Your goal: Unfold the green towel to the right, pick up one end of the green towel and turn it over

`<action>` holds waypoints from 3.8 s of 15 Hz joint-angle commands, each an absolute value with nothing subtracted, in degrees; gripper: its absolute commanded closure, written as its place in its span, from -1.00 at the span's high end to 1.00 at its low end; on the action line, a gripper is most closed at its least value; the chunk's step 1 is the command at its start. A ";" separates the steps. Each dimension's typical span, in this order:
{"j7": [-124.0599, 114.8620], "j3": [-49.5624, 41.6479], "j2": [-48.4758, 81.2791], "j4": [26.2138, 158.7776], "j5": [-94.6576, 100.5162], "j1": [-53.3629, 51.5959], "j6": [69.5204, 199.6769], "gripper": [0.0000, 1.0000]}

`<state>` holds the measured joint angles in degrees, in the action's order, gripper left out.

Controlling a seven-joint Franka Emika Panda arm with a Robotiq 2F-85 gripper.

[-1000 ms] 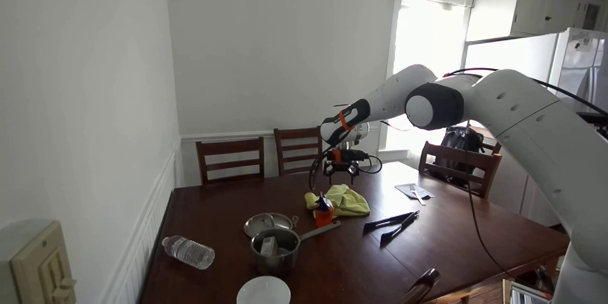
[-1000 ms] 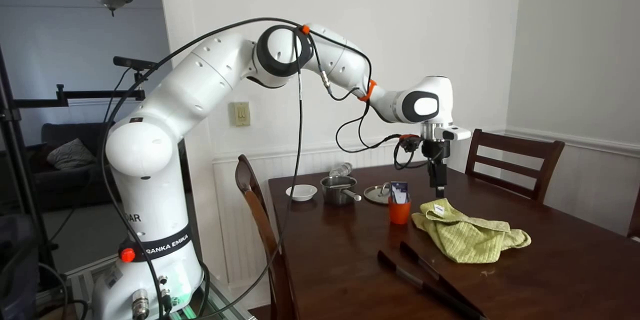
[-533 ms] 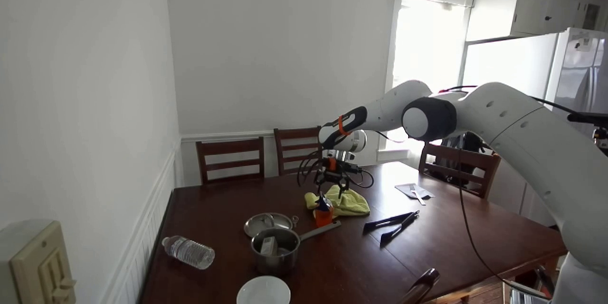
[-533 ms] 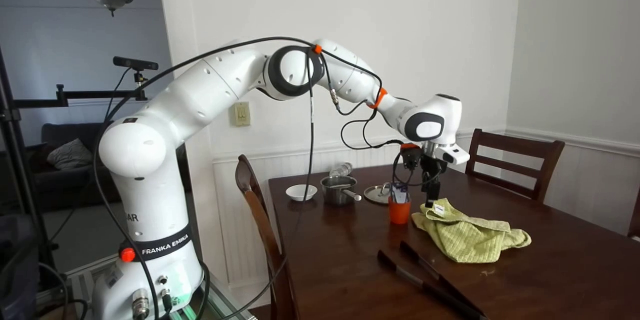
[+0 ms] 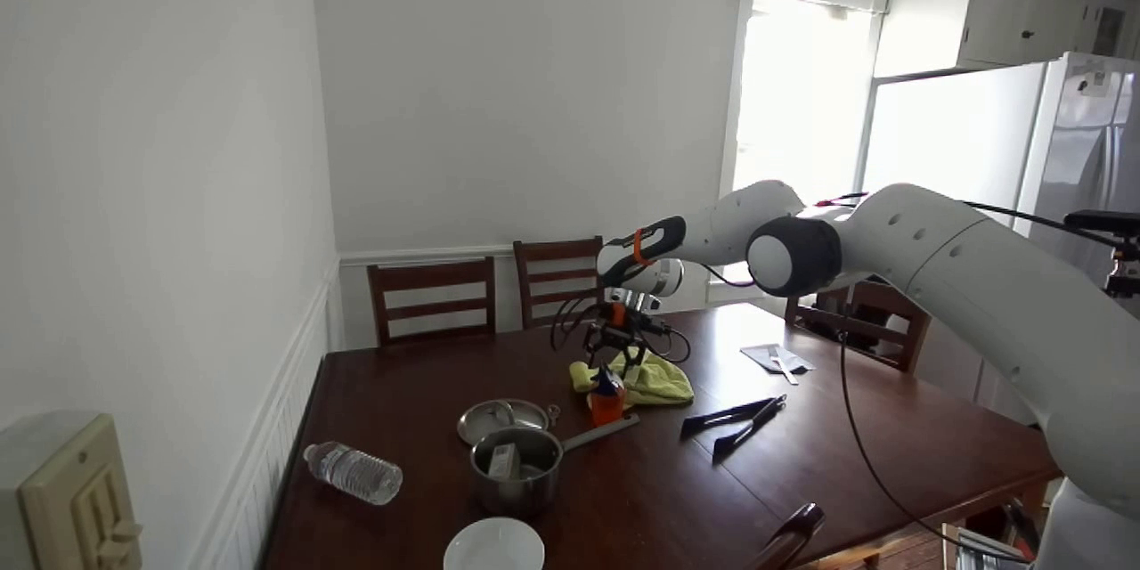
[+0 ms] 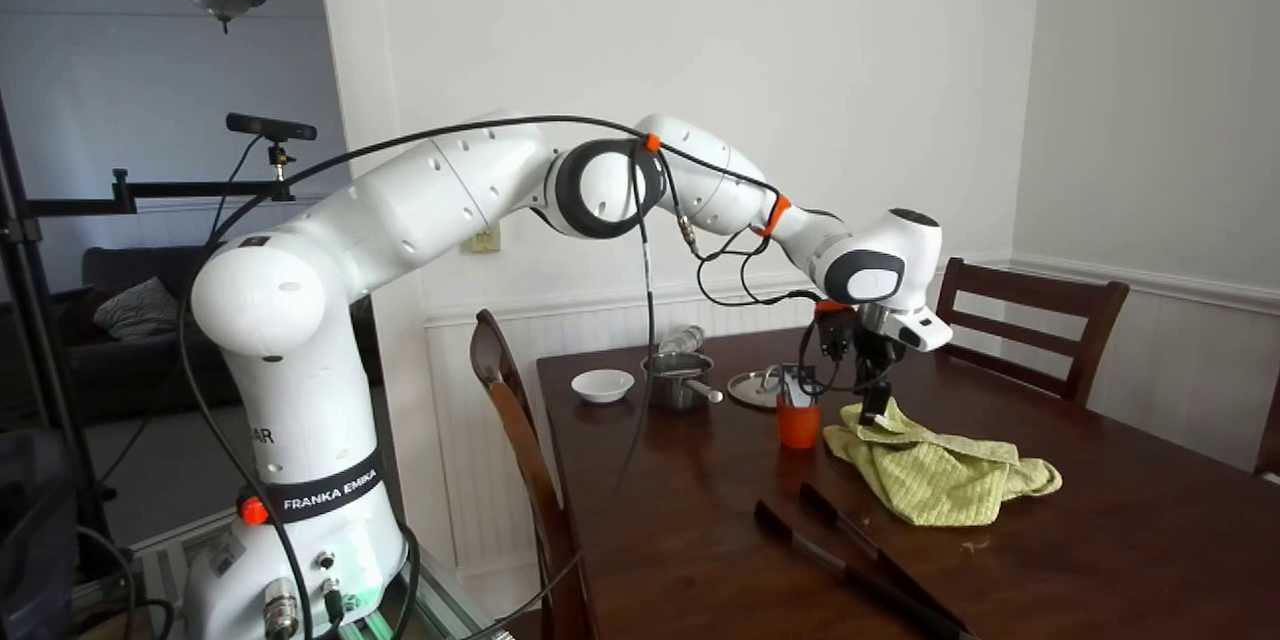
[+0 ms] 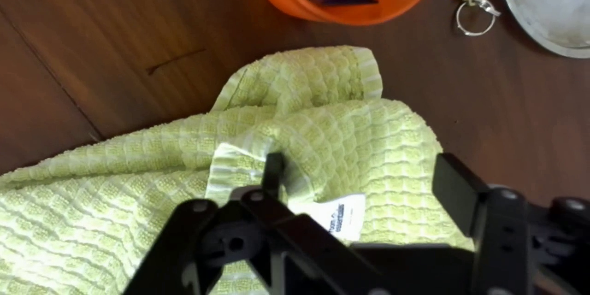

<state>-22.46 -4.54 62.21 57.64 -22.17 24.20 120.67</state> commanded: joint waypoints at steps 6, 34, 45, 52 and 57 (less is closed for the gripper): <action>-17.52 -4.21 65.66 47.96 -21.23 28.15 109.80 1.00; -25.47 -5.85 65.53 42.26 -24.35 34.96 111.72 -0.98; -31.94 -8.26 62.02 40.03 -23.64 47.71 113.14 -0.98; -44.84 -18.76 62.38 39.61 -16.95 47.30 114.74 -0.98; -49.08 -22.22 63.89 39.41 -13.90 45.83 112.73 -0.15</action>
<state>-46.08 -20.84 61.80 41.52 -15.53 46.94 114.18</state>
